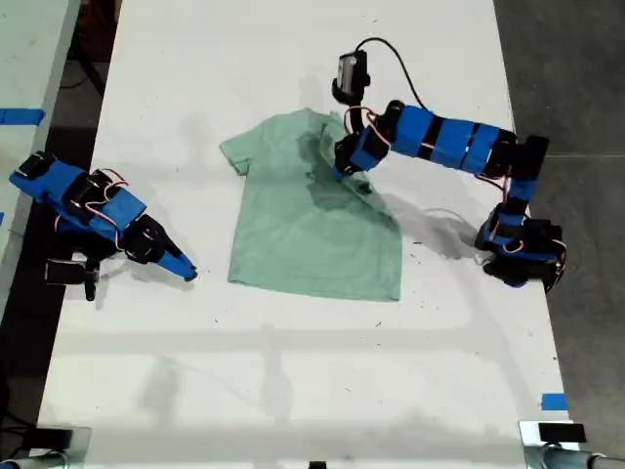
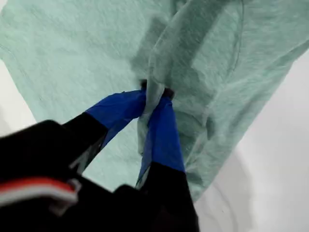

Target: Fold t shirt

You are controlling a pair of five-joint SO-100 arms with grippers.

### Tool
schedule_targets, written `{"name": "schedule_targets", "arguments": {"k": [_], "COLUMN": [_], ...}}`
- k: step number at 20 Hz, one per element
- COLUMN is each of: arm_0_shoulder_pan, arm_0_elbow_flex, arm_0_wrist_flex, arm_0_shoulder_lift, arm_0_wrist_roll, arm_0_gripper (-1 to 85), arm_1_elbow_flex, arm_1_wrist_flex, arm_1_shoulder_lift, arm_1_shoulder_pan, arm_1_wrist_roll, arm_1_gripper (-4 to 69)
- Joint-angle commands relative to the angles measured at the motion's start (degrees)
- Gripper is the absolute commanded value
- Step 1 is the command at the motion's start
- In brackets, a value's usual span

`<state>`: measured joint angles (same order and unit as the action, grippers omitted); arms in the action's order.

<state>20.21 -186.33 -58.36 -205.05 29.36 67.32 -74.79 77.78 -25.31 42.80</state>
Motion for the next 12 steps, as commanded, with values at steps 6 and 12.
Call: {"name": "schedule_targets", "arguments": {"k": [6, 12], "arm_0_shoulder_pan": [0.3, 0.3], "arm_0_elbow_flex": [-2.4, -2.4], "arm_0_wrist_flex": [0.4, 0.4], "arm_0_shoulder_lift": [-0.5, -0.5], "arm_0_wrist_roll": [0.4, 0.4], "arm_0_gripper": [6.8, 6.8], "arm_1_elbow_flex": [-11.3, 22.7], "arm_1_wrist_flex": [-12.0, -18.4], "arm_1_shoulder_lift": [10.3, 50.0], "arm_1_shoulder_pan": [-1.3, 5.5], "arm_1_wrist_roll": [2.5, -10.2], "arm_1_gripper": [32.7, 0.8]}}
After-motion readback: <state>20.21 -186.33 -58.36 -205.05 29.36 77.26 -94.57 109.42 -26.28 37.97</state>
